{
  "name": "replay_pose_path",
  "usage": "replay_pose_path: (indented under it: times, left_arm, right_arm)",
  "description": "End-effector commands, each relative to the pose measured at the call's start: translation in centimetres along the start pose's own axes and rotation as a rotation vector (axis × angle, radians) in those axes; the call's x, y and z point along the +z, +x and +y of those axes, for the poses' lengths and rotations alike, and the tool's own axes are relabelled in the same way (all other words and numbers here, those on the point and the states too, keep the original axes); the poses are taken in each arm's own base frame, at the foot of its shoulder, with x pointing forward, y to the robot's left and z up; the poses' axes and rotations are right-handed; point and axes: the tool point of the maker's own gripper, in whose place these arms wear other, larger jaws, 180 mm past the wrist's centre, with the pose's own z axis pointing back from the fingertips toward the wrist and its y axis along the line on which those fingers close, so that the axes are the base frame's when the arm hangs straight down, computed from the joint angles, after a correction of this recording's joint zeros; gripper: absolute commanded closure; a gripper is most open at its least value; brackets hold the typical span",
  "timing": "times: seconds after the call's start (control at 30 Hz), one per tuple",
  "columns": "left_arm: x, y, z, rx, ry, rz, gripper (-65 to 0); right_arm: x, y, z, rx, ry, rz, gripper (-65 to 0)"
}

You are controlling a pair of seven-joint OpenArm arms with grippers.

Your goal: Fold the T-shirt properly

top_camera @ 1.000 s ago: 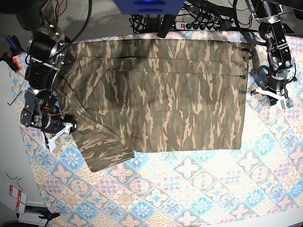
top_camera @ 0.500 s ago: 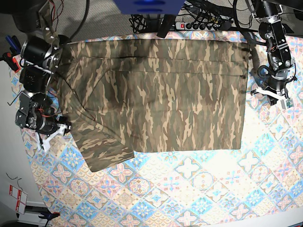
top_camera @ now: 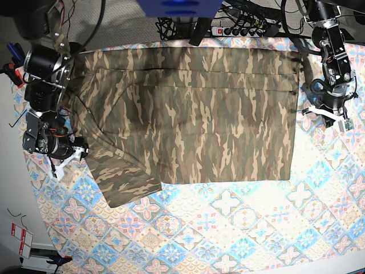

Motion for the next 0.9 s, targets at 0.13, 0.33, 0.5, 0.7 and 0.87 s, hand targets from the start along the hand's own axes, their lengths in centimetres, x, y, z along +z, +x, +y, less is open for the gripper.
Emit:
replay_pose_path:
  times: [0.13,0.33,0.5,0.7,0.87]
  left_arm:
    - [0.2,1.9,0.4,-0.015,0.004,-0.054,0.0]
    - [0.2,1.9,0.4,-0.015,0.004,-0.054,0.0]
    - [0.2,1.8,0.4,-0.015,0.005,-0.053,0.0]
    - [0.1,1.8,0.4,-0.015,0.004,-0.049,0.0]
    - [0.1,1.8,0.4,-0.016,0.004,-0.048,0.0]
  right_arm:
    - [0.6,1.7,0.1,0.013,0.004,-0.030,-31.7]
    - [0.6,1.7,0.1,0.013,0.004,-0.030,-31.7]
    - [0.1,1.5,1.2,0.015,0.023,-0.025,-31.7]
    - [0.0,2.4,2.7,0.065,0.034,-0.041,-31.7]
    - [-0.1,2.4,2.9,0.078,0.033,-0.036,-26.6]
